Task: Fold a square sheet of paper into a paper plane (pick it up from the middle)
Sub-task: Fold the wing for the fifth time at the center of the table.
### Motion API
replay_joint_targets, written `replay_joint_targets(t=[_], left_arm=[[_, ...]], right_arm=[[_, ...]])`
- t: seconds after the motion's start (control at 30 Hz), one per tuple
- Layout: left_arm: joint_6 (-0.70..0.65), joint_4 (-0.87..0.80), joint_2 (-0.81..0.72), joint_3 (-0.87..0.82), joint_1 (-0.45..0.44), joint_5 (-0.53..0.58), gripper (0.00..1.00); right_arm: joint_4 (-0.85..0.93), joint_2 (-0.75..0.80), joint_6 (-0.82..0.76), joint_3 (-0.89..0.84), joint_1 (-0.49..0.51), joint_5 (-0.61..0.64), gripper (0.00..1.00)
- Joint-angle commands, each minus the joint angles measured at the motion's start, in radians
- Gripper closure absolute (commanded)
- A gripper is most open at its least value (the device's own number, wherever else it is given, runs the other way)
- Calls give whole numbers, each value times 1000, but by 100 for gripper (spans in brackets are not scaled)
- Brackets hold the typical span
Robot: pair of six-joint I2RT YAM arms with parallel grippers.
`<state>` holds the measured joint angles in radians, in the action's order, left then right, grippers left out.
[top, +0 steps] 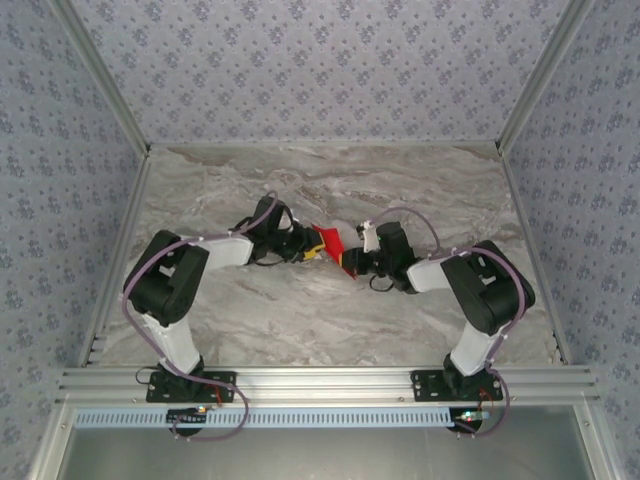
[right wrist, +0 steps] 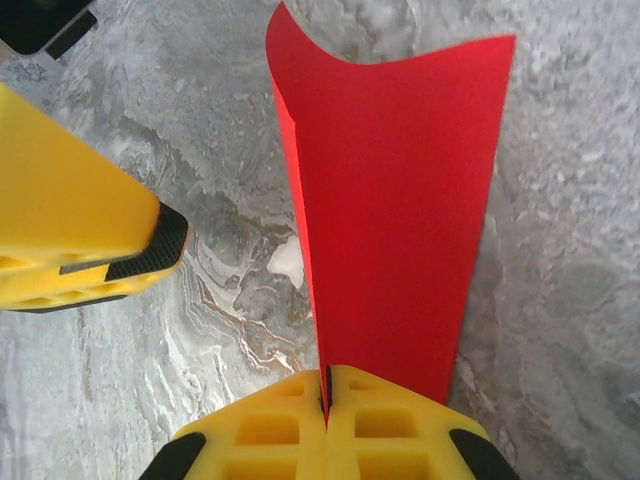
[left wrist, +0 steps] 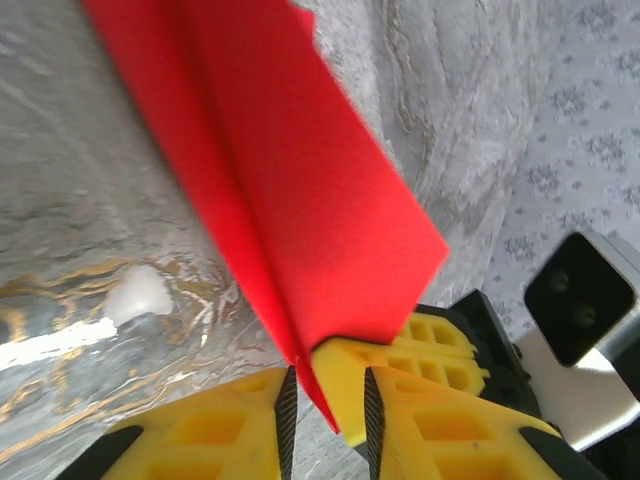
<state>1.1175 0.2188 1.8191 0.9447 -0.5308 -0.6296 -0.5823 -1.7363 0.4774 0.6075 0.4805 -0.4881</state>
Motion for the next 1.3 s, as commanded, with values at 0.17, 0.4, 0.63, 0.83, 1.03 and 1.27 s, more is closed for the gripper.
replay_joint_targets(t=[0.17,0.4,0.63,0.83,1.03,1.27], left_arm=[[29,152,48,-14,-9,-42,77],[23,170,70,-25,-20,-50,79],[13,199,86,-41,-35,-49,80],[3,211,117,-26,-41,-46,82],[14,259,146,-37,-41,-32,84],[9,284,165,-46,-40,-24,85]], right_arm=[[-39,-76,100,3,-16,-117,100],[-39,-105,128,17,-26,-147,100],[-29,-119,144,25,-31,-157,100],[-10,-131,144,35,-39,-161,100],[12,-137,174,44,-45,-161,100],[40,-150,170,60,-44,-171,100]])
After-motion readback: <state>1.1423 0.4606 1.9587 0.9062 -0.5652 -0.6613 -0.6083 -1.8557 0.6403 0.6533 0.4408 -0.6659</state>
